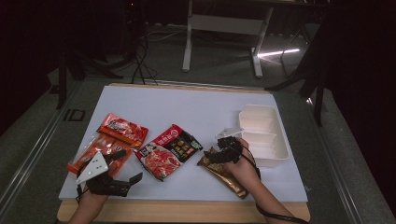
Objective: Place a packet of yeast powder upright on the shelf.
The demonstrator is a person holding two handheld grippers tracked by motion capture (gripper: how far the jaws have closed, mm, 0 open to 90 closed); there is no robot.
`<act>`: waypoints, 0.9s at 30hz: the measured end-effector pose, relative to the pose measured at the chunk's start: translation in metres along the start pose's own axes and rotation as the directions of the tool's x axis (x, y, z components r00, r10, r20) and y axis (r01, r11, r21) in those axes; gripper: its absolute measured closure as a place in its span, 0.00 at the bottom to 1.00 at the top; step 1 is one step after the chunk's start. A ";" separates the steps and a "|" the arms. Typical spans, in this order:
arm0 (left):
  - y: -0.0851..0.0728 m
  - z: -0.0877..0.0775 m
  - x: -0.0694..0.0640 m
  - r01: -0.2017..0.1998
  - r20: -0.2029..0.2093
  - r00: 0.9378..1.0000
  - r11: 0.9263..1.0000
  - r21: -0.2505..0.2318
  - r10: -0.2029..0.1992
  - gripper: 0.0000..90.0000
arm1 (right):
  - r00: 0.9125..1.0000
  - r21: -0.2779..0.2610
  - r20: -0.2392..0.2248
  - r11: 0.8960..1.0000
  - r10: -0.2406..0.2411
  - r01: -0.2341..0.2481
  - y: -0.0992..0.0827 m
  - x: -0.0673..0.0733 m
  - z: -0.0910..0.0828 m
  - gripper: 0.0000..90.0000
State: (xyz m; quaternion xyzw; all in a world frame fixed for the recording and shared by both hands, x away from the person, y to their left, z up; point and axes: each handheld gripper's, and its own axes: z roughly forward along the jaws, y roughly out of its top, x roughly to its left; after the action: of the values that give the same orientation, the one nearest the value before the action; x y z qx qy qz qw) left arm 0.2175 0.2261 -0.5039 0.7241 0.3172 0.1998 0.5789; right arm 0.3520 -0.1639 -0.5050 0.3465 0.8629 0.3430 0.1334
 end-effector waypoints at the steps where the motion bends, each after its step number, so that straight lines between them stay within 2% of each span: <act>1: 0.000 0.000 0.000 0.001 0.000 1.000 1.000 -0.001 -0.001 0.02 | 1.000 0.013 0.001 1.000 0.001 -0.001 -0.001 -0.001 0.002 0.24; 3: 0.000 0.001 0.000 -0.002 0.001 1.000 1.000 0.004 0.002 0.02 | 1.000 0.030 -0.010 1.000 0.007 -0.007 -0.003 -0.003 0.008 0.25; 9: 0.000 0.001 0.000 -0.004 0.001 1.000 1.000 0.009 0.004 0.02 | 1.000 0.071 -0.004 0.997 -0.009 0.009 -0.007 -0.002 0.021 0.29; 11: 0.000 0.001 0.000 -0.004 0.000 1.000 1.000 0.009 0.004 0.02 | 1.000 0.085 -0.013 0.996 -0.005 0.006 -0.008 -0.003 0.023 0.32; 18: 0.000 0.001 -0.001 -0.009 0.000 1.000 1.000 0.003 0.009 0.02 | 0.998 0.113 -0.055 0.993 0.041 -0.035 -0.014 -0.007 0.026 0.44; 22: 0.000 0.002 -0.001 -0.011 -0.001 1.000 1.000 0.012 0.011 0.02 | 0.997 0.123 -0.064 0.992 0.031 -0.023 -0.013 -0.006 0.025 0.53; 27: -0.001 0.002 -0.001 -0.013 -0.002 1.000 1.000 0.016 0.013 0.02 | 0.999 0.141 -0.035 0.990 -0.021 0.026 -0.012 -0.004 0.024 0.71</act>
State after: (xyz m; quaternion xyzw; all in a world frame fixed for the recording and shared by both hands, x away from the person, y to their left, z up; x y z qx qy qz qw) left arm 0.2183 0.2238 -0.5050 0.7307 0.3145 0.2018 0.5714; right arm 0.3604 -0.1607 -0.5308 0.3390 0.8911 0.2852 0.0983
